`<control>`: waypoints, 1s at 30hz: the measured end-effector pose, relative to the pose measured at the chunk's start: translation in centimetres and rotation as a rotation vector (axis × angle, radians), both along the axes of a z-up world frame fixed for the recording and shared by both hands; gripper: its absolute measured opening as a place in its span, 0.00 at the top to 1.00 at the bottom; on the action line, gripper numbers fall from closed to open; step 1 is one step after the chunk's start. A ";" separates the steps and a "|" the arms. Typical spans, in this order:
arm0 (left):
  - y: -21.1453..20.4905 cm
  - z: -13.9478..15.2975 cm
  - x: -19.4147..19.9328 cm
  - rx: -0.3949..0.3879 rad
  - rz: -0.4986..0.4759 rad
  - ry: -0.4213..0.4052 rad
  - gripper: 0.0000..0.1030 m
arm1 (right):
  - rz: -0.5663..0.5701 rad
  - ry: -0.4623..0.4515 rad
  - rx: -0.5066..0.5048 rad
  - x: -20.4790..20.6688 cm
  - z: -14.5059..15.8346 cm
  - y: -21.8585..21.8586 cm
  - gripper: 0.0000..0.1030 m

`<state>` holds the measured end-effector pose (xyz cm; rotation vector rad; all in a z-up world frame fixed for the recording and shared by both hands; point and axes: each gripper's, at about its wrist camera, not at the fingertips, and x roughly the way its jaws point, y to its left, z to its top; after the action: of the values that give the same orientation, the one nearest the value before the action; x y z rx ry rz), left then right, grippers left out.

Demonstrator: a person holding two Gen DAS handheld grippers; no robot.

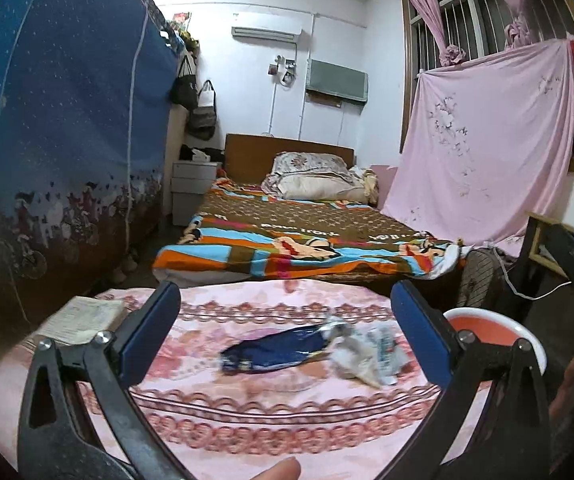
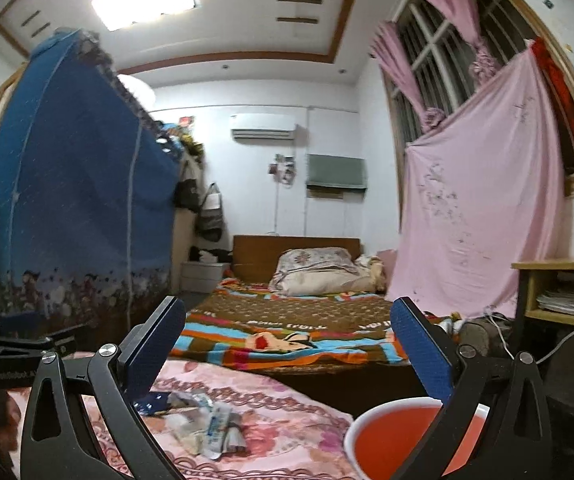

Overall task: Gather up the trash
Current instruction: 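Move both open tools back over the remaining items on the bed, then grasp the blue snack bag with the left tool while the right tool grasps the toothpaste tube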

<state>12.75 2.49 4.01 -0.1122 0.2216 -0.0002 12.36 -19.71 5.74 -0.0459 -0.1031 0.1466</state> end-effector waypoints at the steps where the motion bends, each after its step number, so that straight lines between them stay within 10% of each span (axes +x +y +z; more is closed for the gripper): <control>1: 0.3 -0.2 0.0 0.006 0.000 -0.005 0.00 | 0.012 0.005 -0.009 0.4 -0.3 0.4 0.00; 15: 1.8 -2.3 3.9 0.099 -0.114 0.122 0.00 | 0.121 0.153 -0.060 4.4 -2.8 3.3 0.02; 30: 3.8 -6.6 11.9 0.032 -0.173 0.445 0.15 | 0.206 0.665 -0.103 11.8 -6.8 4.9 0.58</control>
<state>24.65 6.33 -2.59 -0.0594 0.6753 -0.1445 24.19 -14.76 -1.03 -0.0869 0.5658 0.3655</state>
